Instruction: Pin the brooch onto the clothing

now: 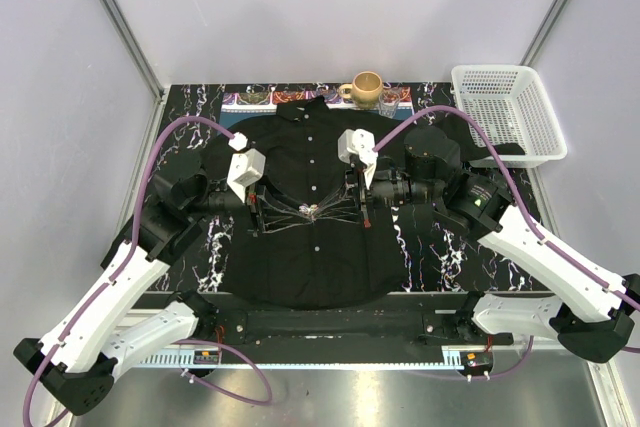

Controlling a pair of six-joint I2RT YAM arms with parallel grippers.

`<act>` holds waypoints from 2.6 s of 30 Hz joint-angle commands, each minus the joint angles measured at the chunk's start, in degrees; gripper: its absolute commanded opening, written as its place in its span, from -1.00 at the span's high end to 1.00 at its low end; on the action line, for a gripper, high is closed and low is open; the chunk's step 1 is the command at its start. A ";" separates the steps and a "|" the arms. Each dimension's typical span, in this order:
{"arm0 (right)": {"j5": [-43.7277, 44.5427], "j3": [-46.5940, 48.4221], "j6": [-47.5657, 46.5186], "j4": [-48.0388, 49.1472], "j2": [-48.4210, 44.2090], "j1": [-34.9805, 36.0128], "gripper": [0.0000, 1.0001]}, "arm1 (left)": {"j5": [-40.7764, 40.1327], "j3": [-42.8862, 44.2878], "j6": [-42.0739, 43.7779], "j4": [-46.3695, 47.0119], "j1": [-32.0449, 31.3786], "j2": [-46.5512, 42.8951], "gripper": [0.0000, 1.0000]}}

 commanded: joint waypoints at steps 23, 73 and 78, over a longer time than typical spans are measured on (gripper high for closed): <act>-1.62 -0.51 1.27 4.81 -0.92 0.31 1.00 | -1.83 1.94 0.72 0.88 0.05 0.79 0.80; 19.64 21.82 -22.88 -6.62 55.40 -7.25 -0.08 | -4.12 4.05 -9.21 -2.11 46.46 29.53 1.00; 21.14 26.38 -22.54 -3.80 62.70 -7.25 -0.04 | -5.17 3.79 -10.61 -1.41 46.46 31.03 1.00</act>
